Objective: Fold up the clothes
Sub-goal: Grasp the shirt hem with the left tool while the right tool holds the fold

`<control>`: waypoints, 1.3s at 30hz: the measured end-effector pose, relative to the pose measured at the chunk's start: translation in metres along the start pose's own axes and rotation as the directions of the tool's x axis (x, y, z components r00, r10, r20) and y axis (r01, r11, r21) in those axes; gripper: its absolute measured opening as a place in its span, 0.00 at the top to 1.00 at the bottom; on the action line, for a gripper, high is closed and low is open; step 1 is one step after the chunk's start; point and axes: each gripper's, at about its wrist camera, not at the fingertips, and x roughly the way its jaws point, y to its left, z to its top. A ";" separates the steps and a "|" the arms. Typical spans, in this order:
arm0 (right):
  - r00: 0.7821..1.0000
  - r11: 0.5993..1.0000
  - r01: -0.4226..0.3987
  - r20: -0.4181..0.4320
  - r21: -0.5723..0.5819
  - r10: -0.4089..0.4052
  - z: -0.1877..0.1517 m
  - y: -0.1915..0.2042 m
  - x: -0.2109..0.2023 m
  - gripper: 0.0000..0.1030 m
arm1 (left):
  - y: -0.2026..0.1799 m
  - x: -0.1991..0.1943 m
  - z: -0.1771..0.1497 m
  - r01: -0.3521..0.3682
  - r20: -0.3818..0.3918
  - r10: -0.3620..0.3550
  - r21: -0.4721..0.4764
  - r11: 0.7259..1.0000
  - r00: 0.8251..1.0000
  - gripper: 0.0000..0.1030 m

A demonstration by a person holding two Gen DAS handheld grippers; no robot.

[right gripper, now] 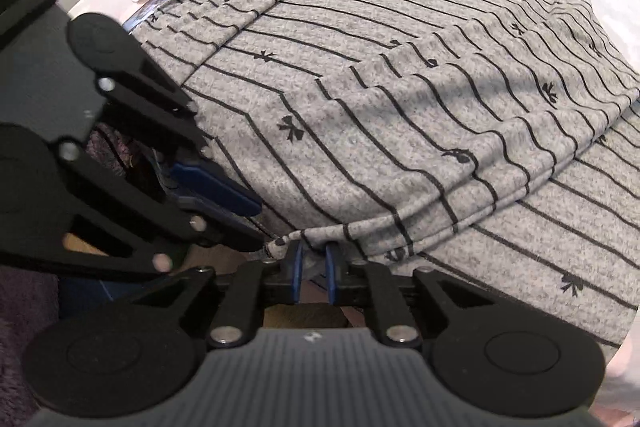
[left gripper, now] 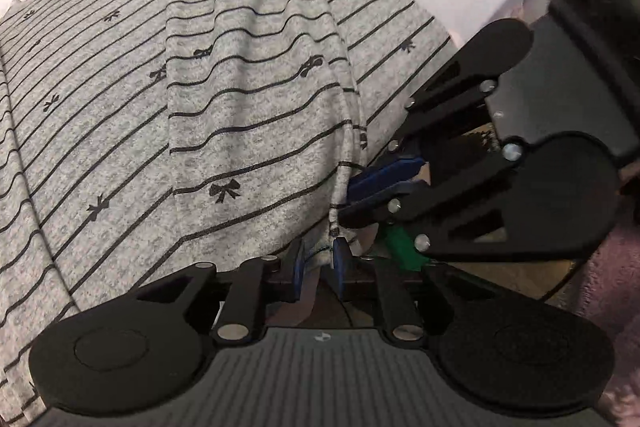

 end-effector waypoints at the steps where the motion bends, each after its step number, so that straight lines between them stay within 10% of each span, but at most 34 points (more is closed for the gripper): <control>1: 1.000 1.000 0.001 -0.002 -0.007 -0.001 -0.001 0.000 -0.001 0.85 | 0.000 0.002 0.001 -0.005 -0.008 0.005 0.003 1.000 1.000 0.88; 18: 0.997 0.998 0.047 -0.061 0.045 -0.045 -0.015 -0.024 0.001 0.77 | 0.019 0.020 0.005 -0.014 -0.046 0.010 -0.085 0.996 0.999 0.98; 29: 0.997 0.976 -0.062 -0.036 0.209 0.071 -0.008 -0.032 0.015 0.76 | 0.018 0.017 0.006 -0.018 -0.045 0.013 -0.103 0.994 0.999 0.98; 39: 0.995 0.970 -0.028 -0.088 0.240 0.051 -0.008 -0.030 0.017 0.96 | 0.023 0.011 0.003 -0.028 -0.048 0.023 -0.107 0.994 0.999 0.98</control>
